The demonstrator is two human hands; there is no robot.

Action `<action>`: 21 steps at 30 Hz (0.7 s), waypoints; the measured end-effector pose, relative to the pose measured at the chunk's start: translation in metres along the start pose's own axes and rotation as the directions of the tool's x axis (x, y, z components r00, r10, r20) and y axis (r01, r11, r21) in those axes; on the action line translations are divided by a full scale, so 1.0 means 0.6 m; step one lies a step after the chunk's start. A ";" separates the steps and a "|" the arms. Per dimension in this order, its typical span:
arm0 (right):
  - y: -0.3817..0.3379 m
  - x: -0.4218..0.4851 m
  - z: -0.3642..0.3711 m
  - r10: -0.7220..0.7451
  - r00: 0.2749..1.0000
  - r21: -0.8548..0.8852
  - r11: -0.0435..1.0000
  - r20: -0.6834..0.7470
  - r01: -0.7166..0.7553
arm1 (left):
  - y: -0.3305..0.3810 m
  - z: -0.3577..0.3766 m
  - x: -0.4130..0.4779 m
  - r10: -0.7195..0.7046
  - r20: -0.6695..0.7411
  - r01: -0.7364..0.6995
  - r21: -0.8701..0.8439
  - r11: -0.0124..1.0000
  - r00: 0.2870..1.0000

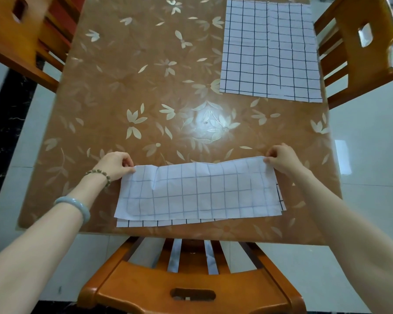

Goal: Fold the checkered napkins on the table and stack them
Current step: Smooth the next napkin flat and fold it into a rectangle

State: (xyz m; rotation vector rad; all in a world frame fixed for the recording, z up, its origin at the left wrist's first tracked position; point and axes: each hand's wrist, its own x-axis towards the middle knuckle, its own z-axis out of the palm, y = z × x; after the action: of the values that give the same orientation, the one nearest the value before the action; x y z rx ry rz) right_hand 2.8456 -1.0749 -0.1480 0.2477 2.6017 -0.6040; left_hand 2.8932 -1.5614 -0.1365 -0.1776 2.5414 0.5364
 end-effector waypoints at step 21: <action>0.017 -0.024 -0.032 0.012 0.999 0.084 0.996 0.033 -0.015 | -0.007 -0.048 0.025 -0.001 -0.003 0.000 -0.170 0.985 1.000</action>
State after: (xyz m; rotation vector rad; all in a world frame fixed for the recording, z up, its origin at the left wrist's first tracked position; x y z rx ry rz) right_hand 2.8537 -1.0581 -0.1298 0.2795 2.5446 -0.7086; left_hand 2.8679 -1.5770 -0.1234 -0.2406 2.4975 0.7542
